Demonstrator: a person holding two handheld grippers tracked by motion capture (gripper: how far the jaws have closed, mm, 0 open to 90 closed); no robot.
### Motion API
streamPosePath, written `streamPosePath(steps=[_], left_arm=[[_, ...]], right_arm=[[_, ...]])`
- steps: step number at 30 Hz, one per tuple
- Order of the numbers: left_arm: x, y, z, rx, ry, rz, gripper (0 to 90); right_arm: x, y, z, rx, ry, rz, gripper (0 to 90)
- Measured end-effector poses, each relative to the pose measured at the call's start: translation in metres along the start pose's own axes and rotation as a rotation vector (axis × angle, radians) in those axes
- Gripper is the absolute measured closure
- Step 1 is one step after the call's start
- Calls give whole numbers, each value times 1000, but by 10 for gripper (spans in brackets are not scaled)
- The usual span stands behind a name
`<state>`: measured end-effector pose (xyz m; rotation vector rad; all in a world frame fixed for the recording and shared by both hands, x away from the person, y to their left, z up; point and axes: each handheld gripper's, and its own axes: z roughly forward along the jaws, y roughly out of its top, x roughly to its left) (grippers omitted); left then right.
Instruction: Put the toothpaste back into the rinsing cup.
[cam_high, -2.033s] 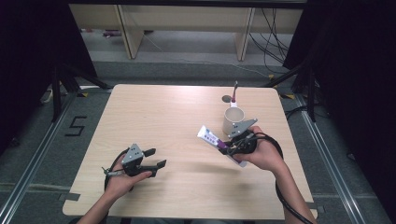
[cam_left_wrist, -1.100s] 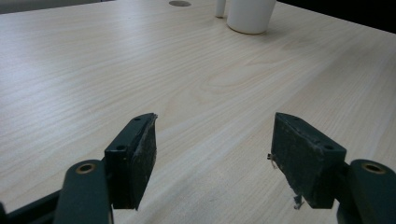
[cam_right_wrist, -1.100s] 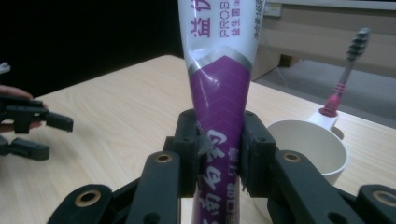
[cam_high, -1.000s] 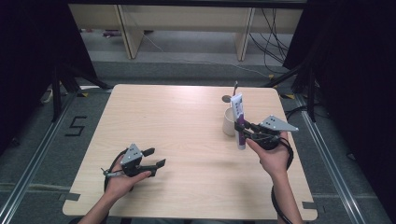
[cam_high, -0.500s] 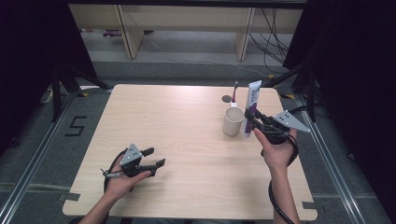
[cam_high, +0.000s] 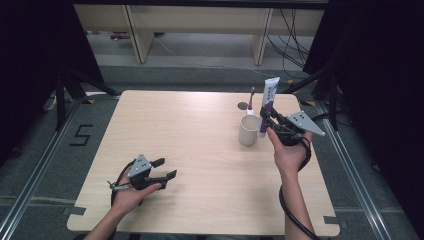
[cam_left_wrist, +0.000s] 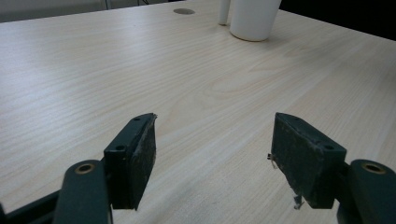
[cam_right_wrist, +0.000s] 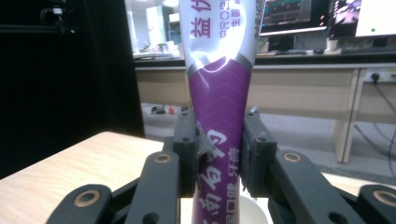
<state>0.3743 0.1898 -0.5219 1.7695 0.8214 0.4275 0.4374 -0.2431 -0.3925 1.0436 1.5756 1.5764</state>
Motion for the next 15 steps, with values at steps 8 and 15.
streamPosePath(steps=[8, 15], left_arm=[[0, 0, 0, 10, 7, 0, 310], [0, 0, 0, 1, 1, 0, 308]], right_arm=[[-2, 3, 18, -14, -5, -8, 717], [2, 4, 37, -25, -16, -13, 717]])
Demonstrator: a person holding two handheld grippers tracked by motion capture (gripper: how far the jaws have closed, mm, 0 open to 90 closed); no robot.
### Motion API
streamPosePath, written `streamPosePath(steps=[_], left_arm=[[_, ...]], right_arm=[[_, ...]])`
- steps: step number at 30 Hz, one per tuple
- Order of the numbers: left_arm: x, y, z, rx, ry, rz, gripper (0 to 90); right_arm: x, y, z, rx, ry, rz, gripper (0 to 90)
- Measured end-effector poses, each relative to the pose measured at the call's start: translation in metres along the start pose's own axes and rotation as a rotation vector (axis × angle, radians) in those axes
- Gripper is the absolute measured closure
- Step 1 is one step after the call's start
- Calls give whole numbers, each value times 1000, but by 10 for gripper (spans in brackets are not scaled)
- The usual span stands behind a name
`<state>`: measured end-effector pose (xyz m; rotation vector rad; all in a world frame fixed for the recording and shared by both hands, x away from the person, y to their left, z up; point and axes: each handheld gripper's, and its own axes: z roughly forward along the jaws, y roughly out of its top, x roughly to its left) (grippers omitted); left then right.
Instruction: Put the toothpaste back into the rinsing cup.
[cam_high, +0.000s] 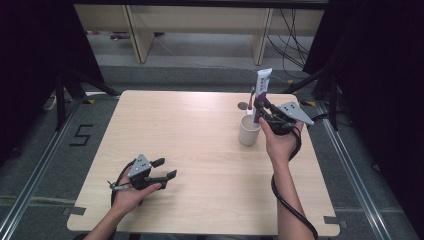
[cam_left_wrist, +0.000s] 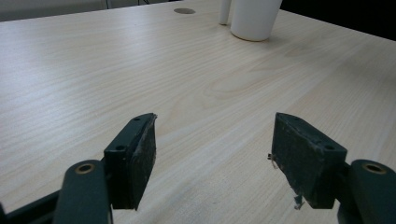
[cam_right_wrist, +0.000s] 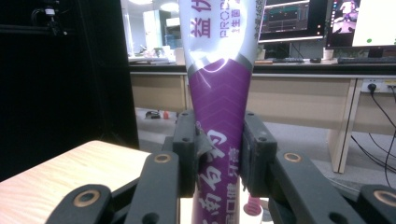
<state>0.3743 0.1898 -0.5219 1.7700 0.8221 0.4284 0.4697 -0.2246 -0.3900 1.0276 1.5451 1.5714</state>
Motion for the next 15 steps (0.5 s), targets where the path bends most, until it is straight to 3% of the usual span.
streamPosePath(steps=[15], left_arm=[[-1, 0, -1, 2, 2, -7, 308]], right_arm=[[4, -13, 23, 8, -50, 10, 716]])
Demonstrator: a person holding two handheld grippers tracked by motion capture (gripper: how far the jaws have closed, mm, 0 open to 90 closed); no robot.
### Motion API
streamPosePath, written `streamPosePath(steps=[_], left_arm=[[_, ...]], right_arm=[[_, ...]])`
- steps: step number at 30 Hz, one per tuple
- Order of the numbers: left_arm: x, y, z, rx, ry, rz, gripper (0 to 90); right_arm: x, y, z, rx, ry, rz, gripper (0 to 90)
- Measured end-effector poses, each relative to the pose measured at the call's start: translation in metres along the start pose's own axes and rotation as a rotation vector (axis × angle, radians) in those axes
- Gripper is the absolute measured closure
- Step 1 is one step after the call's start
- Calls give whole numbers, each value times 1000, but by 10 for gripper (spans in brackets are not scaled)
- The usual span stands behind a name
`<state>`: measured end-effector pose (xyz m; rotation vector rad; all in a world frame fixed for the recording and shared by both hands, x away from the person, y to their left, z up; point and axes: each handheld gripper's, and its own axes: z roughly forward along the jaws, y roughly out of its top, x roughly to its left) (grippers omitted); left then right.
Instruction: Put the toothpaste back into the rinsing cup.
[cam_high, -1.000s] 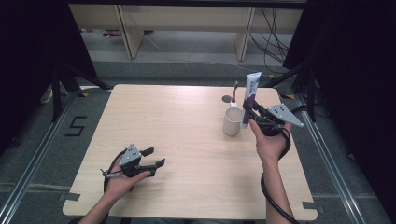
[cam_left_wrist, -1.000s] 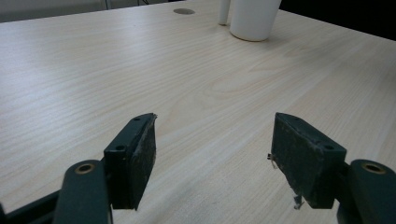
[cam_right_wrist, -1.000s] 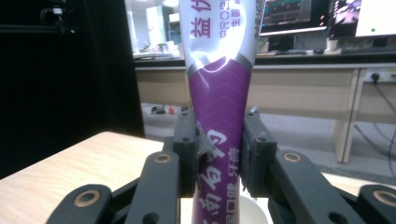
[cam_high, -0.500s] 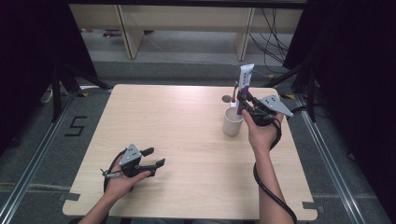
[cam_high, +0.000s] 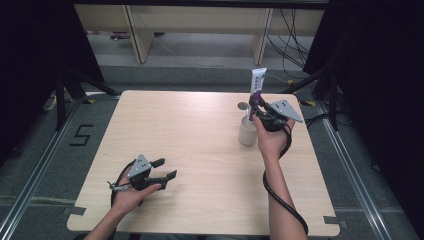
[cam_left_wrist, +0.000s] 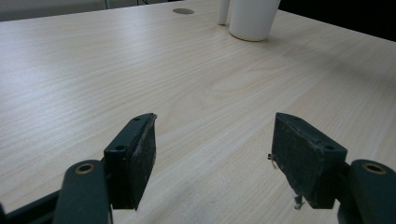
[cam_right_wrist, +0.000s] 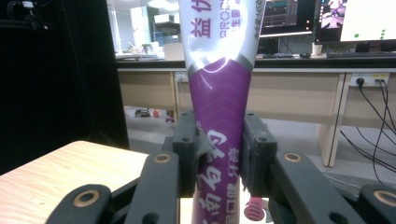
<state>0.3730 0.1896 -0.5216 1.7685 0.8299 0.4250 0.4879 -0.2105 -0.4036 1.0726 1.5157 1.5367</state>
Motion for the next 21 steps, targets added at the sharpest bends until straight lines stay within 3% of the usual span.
streamPosePath(steps=[2, 6, 21], left_arm=[[0, 0, 0, 5, 0, 4, 308], [0, 0, 0, 3, 1, 6, 308], [0, 0, 0, 3, -1, 5, 308]], right_arm=[[-2, 0, 1, 0, -4, -22, 716], [-2, -2, 3, 8, -9, 0, 716], [-6, -14, 9, 36, -47, -10, 715]])
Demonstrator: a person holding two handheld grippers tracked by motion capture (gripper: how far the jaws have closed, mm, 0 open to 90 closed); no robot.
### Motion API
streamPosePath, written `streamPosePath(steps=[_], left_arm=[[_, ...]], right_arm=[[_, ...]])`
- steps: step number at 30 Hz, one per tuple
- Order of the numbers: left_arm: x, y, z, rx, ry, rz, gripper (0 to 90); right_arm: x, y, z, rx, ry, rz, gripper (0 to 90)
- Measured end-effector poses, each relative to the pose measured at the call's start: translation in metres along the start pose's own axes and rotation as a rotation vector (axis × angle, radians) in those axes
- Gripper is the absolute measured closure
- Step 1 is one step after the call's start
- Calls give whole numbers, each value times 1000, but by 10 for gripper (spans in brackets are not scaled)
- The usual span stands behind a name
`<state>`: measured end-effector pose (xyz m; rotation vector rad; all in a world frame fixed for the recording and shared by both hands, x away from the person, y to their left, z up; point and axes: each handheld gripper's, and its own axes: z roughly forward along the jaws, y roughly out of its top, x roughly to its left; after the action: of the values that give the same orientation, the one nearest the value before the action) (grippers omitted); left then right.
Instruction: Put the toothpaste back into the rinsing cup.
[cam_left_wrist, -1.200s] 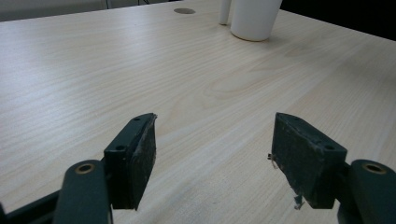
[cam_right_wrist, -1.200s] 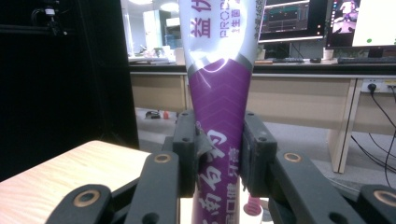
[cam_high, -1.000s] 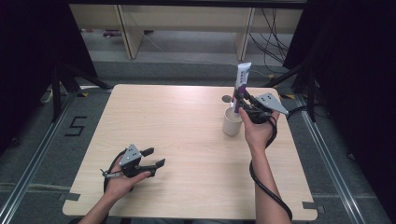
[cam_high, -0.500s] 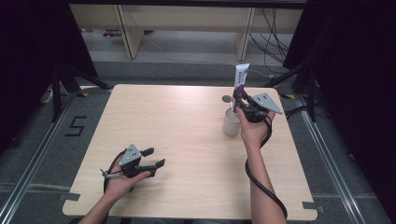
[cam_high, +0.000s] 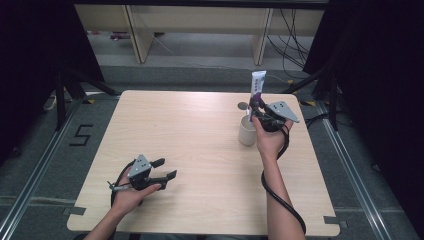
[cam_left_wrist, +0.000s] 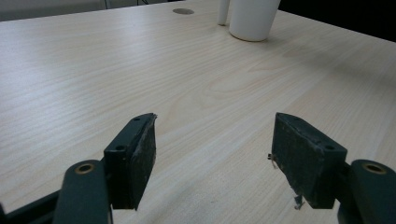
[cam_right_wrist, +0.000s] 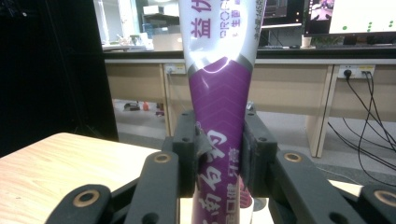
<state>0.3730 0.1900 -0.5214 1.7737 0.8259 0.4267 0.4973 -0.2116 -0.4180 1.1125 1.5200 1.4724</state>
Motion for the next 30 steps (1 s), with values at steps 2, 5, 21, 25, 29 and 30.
streamPosePath(steps=[2, 5, 21, 25, 29, 30], left_arm=[[0, 0, 0, 1, -1, 1, 308], [0, 0, 0, 0, -1, 0, 308], [0, 0, 1, -4, -9, -1, 308], [0, 0, 1, -4, -9, -1, 308], [0, 0, 1, -3, -8, -2, 308], [0, 0, 1, -3, -8, -2, 308]], right_arm=[[0, -2, 1, 2, 3, -3, 714], [1, -3, 2, 6, 3, 5, 714], [-1, -12, 6, 29, -5, -1, 713], [-2, -14, 7, 32, -8, -7, 713], [-2, -18, 7, 52, -19, -11, 713], [-3, -18, 8, 52, -18, -13, 713]])
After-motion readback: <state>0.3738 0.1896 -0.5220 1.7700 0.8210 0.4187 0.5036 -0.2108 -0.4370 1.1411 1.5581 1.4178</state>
